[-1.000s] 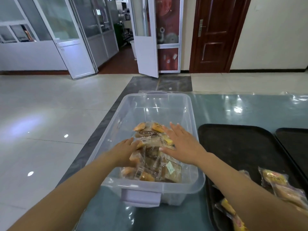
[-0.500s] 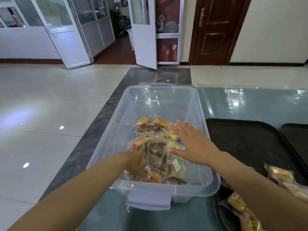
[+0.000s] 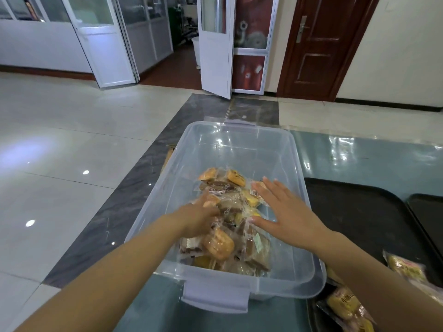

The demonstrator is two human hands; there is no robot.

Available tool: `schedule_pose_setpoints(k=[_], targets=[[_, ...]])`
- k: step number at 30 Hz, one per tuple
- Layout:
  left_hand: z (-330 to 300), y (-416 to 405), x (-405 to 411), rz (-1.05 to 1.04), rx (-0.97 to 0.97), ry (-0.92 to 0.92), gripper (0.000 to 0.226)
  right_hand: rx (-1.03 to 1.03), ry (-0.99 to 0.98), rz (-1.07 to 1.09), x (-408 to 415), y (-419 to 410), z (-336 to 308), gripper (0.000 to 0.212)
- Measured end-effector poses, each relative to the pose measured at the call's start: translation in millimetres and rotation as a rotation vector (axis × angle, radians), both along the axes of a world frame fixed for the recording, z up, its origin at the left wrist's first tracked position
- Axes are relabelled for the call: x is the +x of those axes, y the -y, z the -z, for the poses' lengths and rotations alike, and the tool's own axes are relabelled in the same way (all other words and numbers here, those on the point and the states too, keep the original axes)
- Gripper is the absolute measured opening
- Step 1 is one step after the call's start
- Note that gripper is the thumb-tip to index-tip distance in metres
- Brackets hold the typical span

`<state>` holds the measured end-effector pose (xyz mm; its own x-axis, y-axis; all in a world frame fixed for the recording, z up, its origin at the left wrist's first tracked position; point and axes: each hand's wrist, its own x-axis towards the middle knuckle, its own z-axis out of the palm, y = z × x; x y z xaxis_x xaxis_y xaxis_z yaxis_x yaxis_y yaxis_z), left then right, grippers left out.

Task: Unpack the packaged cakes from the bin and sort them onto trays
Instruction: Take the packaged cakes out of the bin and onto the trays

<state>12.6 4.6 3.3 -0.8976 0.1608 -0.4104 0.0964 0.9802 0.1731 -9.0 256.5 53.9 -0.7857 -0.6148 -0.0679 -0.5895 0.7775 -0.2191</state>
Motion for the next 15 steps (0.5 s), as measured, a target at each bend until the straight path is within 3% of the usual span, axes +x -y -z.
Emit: schedule_pose_setpoints(k=[6,13,15], targets=[[-13.9,5.5,-23.5,-0.130,-0.096,-0.191,0.053,0.077,-0.012,-0.021,-16.1,10.0,-2.5,0.077],[16.6,-1.0,-48.5,-0.158,-0.048,0.010,0.059,0.041,0.016,0.053,-53.8,30.7,5.8,0.072],[23.2,-1.6,-52.1,-0.191,-0.050,0.039,0.087,0.037,0.061,0.084,-56.8,31.9,15.9,0.070]])
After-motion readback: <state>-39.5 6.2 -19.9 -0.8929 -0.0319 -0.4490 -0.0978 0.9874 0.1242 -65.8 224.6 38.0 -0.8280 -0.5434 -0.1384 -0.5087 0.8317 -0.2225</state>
